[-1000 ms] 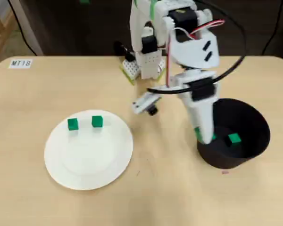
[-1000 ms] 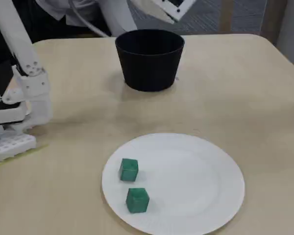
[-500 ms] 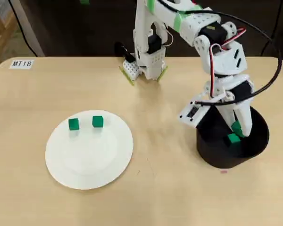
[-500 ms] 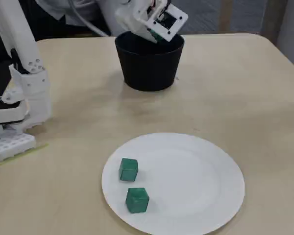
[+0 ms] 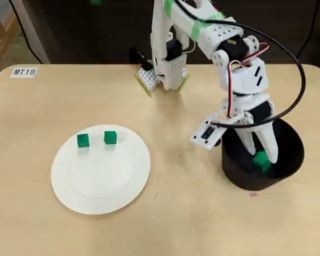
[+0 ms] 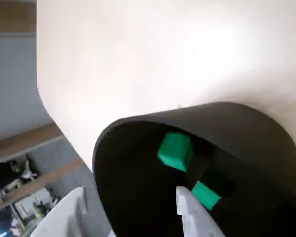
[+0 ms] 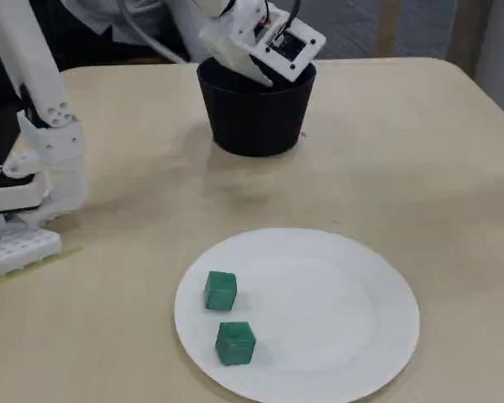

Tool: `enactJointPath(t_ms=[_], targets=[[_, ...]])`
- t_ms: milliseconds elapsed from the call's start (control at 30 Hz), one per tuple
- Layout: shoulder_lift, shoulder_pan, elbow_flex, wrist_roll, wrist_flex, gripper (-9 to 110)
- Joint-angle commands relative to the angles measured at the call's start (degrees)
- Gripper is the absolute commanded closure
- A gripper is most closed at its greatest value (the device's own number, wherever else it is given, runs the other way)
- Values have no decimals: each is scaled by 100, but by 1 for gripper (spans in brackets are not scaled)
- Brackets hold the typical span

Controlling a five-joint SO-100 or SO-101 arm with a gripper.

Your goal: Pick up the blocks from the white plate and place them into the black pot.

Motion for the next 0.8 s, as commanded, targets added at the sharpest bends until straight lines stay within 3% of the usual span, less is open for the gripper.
enactJointPath(t_ms=[0, 100, 233, 500, 600, 767], targets=[[378, 97, -26, -53, 79, 79], [598, 369, -105, -18, 343, 103], [1195, 1503, -114, -369, 1195, 104], [1521, 4983, 35, -1591, 2883, 104], [1529, 5528, 378, -1758, 2777, 104], [2127, 5730, 1723, -1582, 1573, 104]])
